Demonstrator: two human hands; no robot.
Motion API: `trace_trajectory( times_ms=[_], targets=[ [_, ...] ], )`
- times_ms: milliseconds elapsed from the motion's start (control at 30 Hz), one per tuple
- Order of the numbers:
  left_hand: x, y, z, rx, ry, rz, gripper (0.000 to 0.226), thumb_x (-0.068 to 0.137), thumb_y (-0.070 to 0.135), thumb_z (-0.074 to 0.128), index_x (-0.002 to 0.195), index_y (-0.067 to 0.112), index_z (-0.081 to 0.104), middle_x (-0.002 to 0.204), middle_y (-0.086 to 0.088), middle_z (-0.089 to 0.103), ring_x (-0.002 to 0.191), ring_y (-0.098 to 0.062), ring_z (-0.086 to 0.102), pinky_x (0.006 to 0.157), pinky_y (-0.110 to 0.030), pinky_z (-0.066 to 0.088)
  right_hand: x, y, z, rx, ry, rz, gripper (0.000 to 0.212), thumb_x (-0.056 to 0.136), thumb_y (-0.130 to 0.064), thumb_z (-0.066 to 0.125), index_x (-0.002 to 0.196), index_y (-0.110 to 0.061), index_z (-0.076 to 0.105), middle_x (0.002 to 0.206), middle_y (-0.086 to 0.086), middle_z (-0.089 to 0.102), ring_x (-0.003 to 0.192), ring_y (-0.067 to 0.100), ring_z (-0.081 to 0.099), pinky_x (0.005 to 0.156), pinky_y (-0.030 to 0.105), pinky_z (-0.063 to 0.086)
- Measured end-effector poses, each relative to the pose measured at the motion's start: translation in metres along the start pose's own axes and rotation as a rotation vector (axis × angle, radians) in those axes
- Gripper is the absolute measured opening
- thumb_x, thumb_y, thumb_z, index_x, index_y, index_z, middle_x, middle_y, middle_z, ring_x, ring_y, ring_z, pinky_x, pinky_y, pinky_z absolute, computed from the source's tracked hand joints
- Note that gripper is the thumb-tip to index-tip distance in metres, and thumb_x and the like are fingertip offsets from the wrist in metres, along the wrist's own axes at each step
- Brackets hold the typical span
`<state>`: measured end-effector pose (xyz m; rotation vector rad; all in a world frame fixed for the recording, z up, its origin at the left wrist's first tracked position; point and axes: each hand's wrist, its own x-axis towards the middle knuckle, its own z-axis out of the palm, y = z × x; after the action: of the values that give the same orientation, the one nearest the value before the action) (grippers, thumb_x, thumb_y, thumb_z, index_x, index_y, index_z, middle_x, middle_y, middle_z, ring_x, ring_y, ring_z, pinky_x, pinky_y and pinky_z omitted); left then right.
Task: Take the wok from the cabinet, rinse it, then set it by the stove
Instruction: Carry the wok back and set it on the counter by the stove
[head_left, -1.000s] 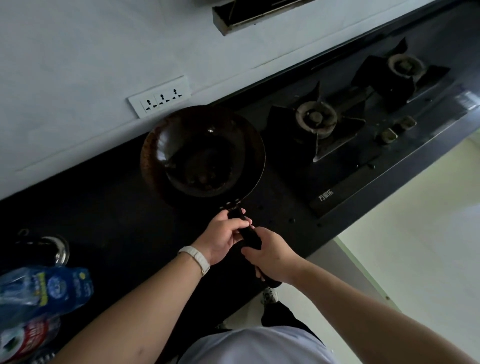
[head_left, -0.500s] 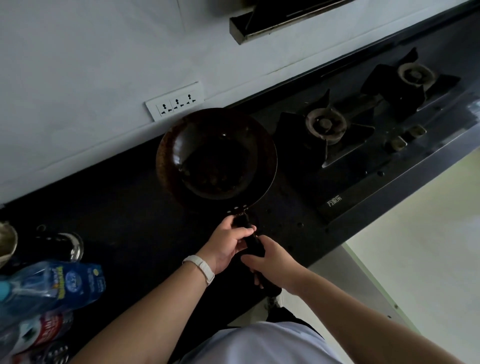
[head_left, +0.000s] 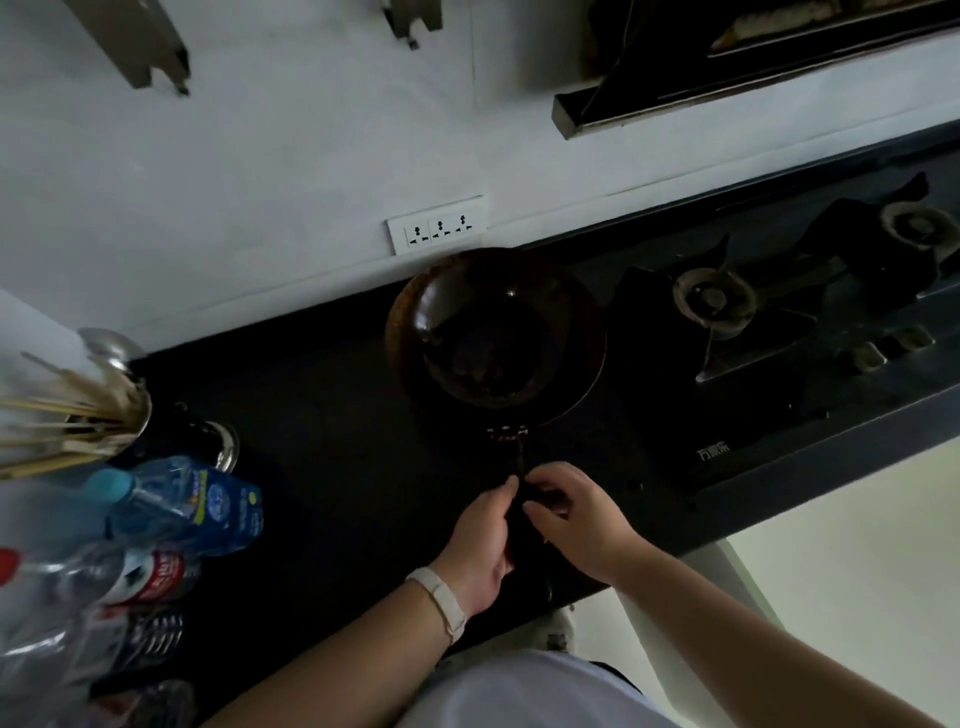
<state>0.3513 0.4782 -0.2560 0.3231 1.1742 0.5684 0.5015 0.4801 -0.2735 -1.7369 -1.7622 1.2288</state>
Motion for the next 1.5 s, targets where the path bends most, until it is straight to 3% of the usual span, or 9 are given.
trace_trajectory(
  times_ms=[167, 267, 400, 500, 733, 933, 1100, 1267, 1500],
  targets=[
    [-0.010, -0.001, -0.017, -0.037, 0.083, 0.096, 0.028, 0.099, 0.027, 0.052, 0.113, 0.011, 0.071, 0.109, -0.019, 0.072, 0.096, -0.029, 0.069, 0.091, -0.042, 0.055, 0.008, -0.001, 0.007, -0.099, -0.095, -0.187, 0.046, 0.092, -0.022, 0.072, 0.137, -0.022, 0.062, 0.138, -0.010, 0.051, 0.126, 0.000, 0.047, 0.101, 0.000, 0.026],
    [-0.022, 0.003, -0.035, 0.014, 0.154, 0.167, 0.021, 0.098, 0.020, 0.055, 0.102, 0.011, 0.074, 0.088, -0.014, 0.069, 0.074, -0.024, 0.063, 0.067, -0.034, 0.051, 0.015, -0.009, 0.018, -0.237, -0.140, -0.286, 0.054, 0.092, -0.035, 0.070, 0.143, -0.022, 0.056, 0.149, -0.002, 0.047, 0.139, 0.014, 0.041, 0.111, 0.015, 0.023],
    [-0.038, 0.007, -0.059, 0.084, 0.281, 0.248, 0.018, 0.095, 0.013, 0.059, 0.111, 0.016, 0.067, 0.089, -0.011, 0.073, 0.075, -0.022, 0.068, 0.063, -0.028, 0.052, 0.026, -0.027, 0.034, -0.326, -0.121, -0.341, 0.059, 0.088, -0.051, 0.062, 0.137, -0.017, 0.062, 0.149, 0.008, 0.050, 0.140, 0.028, 0.043, 0.113, 0.037, 0.036],
    [-0.049, 0.012, -0.076, 0.122, 0.362, 0.305, 0.024, 0.092, 0.007, 0.063, 0.113, 0.017, 0.065, 0.096, -0.013, 0.074, 0.078, -0.019, 0.072, 0.064, -0.024, 0.054, 0.037, -0.043, 0.047, -0.372, -0.107, -0.358, 0.065, 0.085, -0.059, 0.054, 0.131, -0.015, 0.066, 0.145, 0.010, 0.055, 0.136, 0.031, 0.049, 0.108, 0.051, 0.046],
    [-0.067, 0.026, -0.121, 0.295, 0.527, 0.380, 0.033, 0.085, 0.017, 0.072, 0.117, 0.025, 0.068, 0.111, 0.004, 0.069, 0.102, -0.012, 0.066, 0.090, -0.030, 0.053, 0.061, -0.084, 0.067, -0.489, -0.178, -0.341, 0.063, 0.094, -0.054, 0.059, 0.146, -0.022, 0.049, 0.160, -0.003, 0.035, 0.150, 0.017, 0.027, 0.123, 0.037, 0.025],
    [-0.065, 0.041, -0.144, 0.407, 0.600, 0.445, 0.031, 0.085, 0.018, 0.072, 0.115, 0.024, 0.070, 0.108, 0.008, 0.068, 0.101, -0.006, 0.062, 0.082, -0.020, 0.047, 0.072, -0.102, 0.080, -0.522, -0.151, -0.333, 0.061, 0.095, -0.053, 0.058, 0.146, -0.020, 0.049, 0.157, 0.000, 0.041, 0.147, 0.018, 0.034, 0.120, 0.036, 0.029],
    [-0.056, 0.058, -0.159, 0.416, 0.621, 0.486, 0.026, 0.085, 0.017, 0.071, 0.110, 0.025, 0.071, 0.105, 0.009, 0.068, 0.096, -0.004, 0.063, 0.076, -0.017, 0.047, 0.082, -0.118, 0.092, -0.534, -0.110, -0.283, 0.061, 0.096, -0.053, 0.057, 0.146, -0.021, 0.047, 0.155, -0.001, 0.042, 0.145, 0.020, 0.035, 0.118, 0.039, 0.034],
    [-0.052, 0.065, -0.173, 0.452, 0.594, 0.481, 0.026, 0.085, 0.020, 0.072, 0.110, 0.027, 0.071, 0.105, 0.008, 0.069, 0.098, -0.008, 0.065, 0.090, -0.031, 0.054, 0.086, -0.126, 0.100, -0.561, -0.091, -0.226, 0.061, 0.096, -0.053, 0.055, 0.146, -0.020, 0.046, 0.152, -0.002, 0.044, 0.143, 0.019, 0.037, 0.115, 0.040, 0.038],
    [-0.059, 0.071, -0.181, 0.681, 0.489, 0.510, 0.038, 0.088, 0.023, 0.068, 0.126, 0.021, 0.062, 0.117, 0.007, 0.063, 0.107, -0.008, 0.058, 0.087, -0.020, 0.043, 0.078, -0.133, 0.102, -0.591, -0.091, -0.175, 0.061, 0.098, -0.052, 0.053, 0.149, -0.021, 0.042, 0.158, -0.001, 0.038, 0.146, 0.019, 0.033, 0.119, 0.041, 0.032]
  ],
)
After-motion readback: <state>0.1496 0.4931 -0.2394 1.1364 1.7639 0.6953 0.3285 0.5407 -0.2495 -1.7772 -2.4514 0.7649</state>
